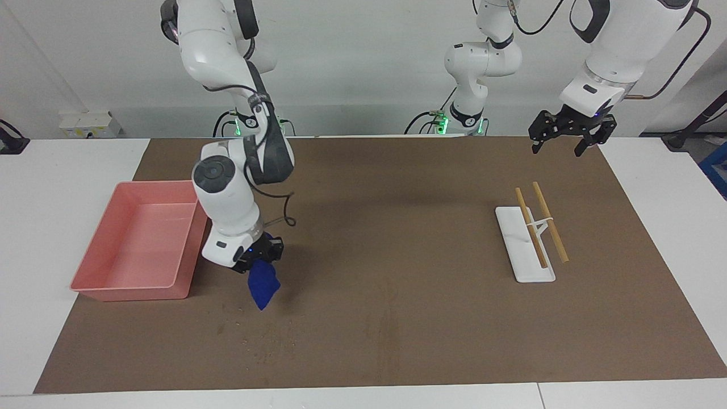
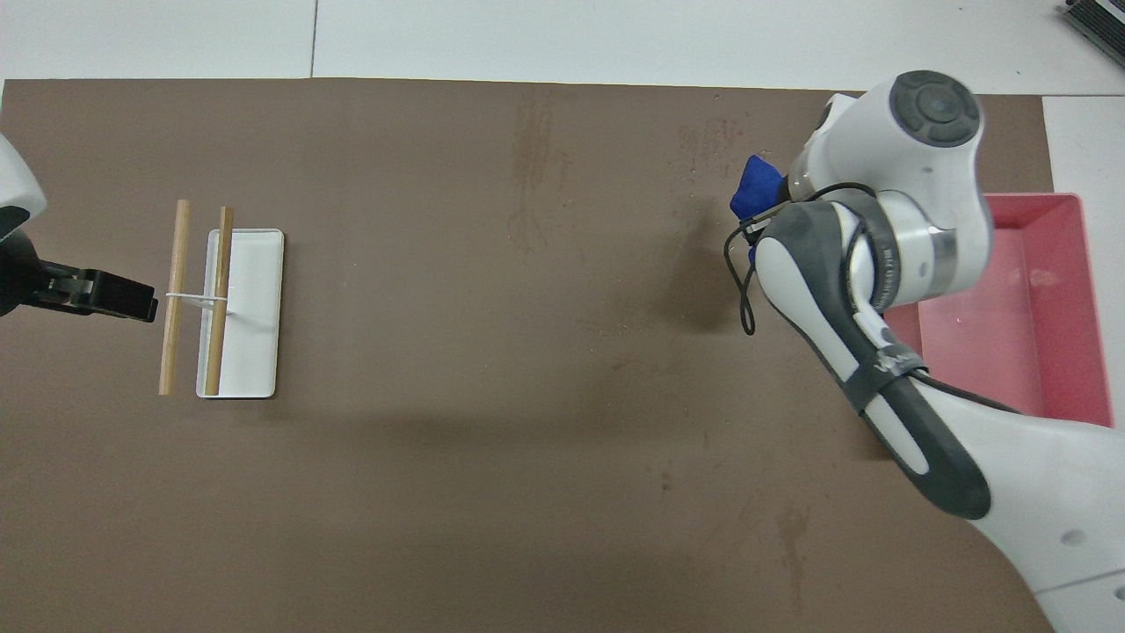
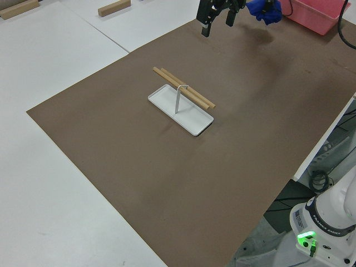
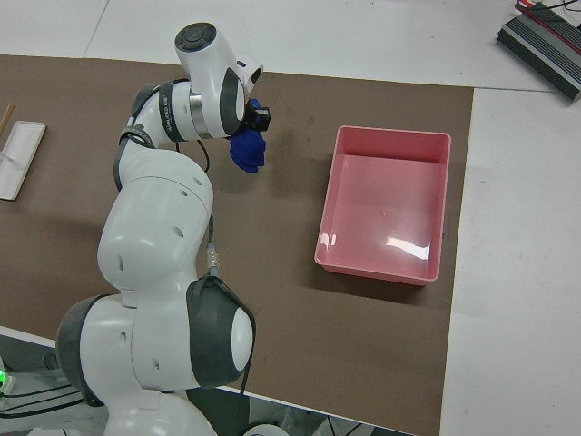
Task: Wipe water with towel using both arms
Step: 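Carry the towel into the pink bin with the right gripper, then open the right gripper to drop the towel in the bin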
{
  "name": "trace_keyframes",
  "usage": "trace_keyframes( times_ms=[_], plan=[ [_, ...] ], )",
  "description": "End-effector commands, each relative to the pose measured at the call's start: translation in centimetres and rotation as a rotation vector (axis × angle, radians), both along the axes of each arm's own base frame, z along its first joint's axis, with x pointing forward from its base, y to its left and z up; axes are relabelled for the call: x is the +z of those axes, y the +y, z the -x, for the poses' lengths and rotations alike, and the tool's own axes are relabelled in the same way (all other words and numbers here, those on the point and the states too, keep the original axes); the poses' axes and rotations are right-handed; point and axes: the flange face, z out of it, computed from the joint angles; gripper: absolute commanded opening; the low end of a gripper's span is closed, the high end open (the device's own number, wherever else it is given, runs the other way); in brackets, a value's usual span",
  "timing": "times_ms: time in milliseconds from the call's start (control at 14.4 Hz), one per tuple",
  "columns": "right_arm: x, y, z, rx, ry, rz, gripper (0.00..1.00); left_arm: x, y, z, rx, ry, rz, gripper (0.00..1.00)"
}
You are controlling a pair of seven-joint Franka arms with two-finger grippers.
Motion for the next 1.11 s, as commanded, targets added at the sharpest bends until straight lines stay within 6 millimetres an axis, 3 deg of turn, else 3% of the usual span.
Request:
trace_keyframes(
  times_ms=[0,139,278,347,417,556,694,833,903,1042],
  plan=[
    [8.1,-6.6,3.9,0.069,0.049,0.020,0.00,0.8,-0.3,-0.3,0.011,-0.017,0.015,1.00],
    [11.3,-12.5,6.7,0.103,0.105,0.016,0.00,1.7,-0.2,-0.5,0.054,-0.030,0.055,1.00],
    [10.7,-19.1,8.2,0.124,0.139,0.019,0.00,1.5,-0.1,-0.4,0.054,-0.024,0.053,1.00],
    [10.2,-21.1,8.5,0.156,0.110,0.053,0.00,1.3,-0.2,-0.3,0.048,-0.021,0.052,1.00],
    [8.9,-22.0,8.9,0.180,0.090,0.086,0.00,0.8,-0.3,0.0,0.048,-0.009,0.051,1.00],
    [4.3,-23.8,9.3,0.176,0.038,0.106,0.00,0.3,-0.3,0.4,0.050,0.008,0.049,1.00],
    [0.4,-24.2,9.4,0.182,-0.010,0.113,0.00,0.3,-0.3,0.4,0.049,0.006,0.049,1.00],
    [-0.7,-24.3,9.7,0.180,-0.017,0.112,0.00,0.3,-0.4,0.4,0.047,0.006,0.049,1.00],
    [-0.9,-24.5,9.8,0.181,-0.015,0.112,0.19,0.3,-0.4,0.4,0.047,0.006,0.049,1.00],
    [-0.7,-25.8,10.1,0.187,-0.006,0.111,1.00,0.3,-0.4,0.4,0.047,0.006,0.049,1.00]
  ],
)
